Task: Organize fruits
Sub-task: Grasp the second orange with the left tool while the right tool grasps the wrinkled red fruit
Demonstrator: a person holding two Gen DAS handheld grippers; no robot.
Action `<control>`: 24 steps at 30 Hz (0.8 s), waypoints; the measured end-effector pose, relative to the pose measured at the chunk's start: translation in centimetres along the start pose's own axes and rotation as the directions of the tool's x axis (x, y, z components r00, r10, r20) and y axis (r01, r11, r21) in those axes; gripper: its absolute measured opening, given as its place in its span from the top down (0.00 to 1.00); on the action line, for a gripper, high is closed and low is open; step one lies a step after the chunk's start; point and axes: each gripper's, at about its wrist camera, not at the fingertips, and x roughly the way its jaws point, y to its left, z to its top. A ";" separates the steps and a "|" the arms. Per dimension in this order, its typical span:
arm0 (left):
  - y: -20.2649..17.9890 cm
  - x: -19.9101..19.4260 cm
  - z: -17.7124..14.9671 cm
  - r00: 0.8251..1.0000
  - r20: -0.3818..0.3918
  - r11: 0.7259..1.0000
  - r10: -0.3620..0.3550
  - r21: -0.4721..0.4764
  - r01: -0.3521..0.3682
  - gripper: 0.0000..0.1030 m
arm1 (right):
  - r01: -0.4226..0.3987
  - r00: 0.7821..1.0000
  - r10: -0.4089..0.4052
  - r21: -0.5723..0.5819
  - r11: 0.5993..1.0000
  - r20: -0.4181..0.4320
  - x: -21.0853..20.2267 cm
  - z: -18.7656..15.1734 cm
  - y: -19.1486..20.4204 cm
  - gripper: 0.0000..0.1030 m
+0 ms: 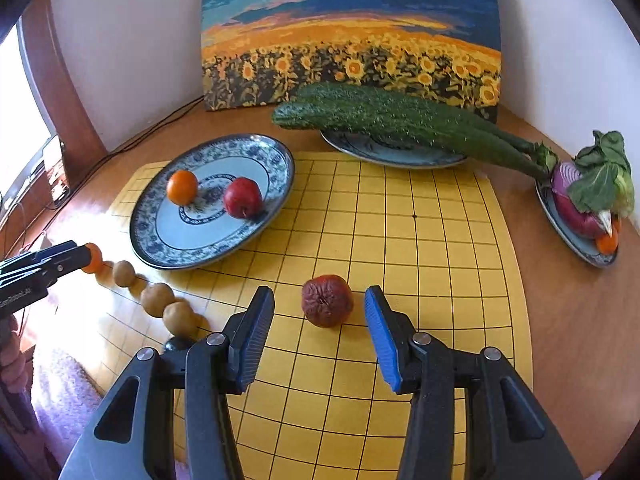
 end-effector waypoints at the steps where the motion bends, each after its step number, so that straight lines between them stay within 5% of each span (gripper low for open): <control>1: 0.0 0.0 -0.1 1.000 0.002 1.000 -0.003 0.002 0.003 0.58 | 0.001 1.000 -0.001 0.002 1.000 -0.004 0.2 -0.1 0.0 0.53; 12: 0.7 -0.4 -0.4 0.999 0.039 1.000 0.018 -0.009 -0.018 0.57 | -0.003 1.000 0.004 0.011 1.000 -0.030 1.4 -0.4 -0.2 0.53; 24: 1.9 1.3 -0.8 0.999 -0.005 0.998 0.033 -0.052 -0.033 0.57 | -0.002 1.000 0.002 0.020 1.000 -0.018 1.6 -0.4 -0.3 0.53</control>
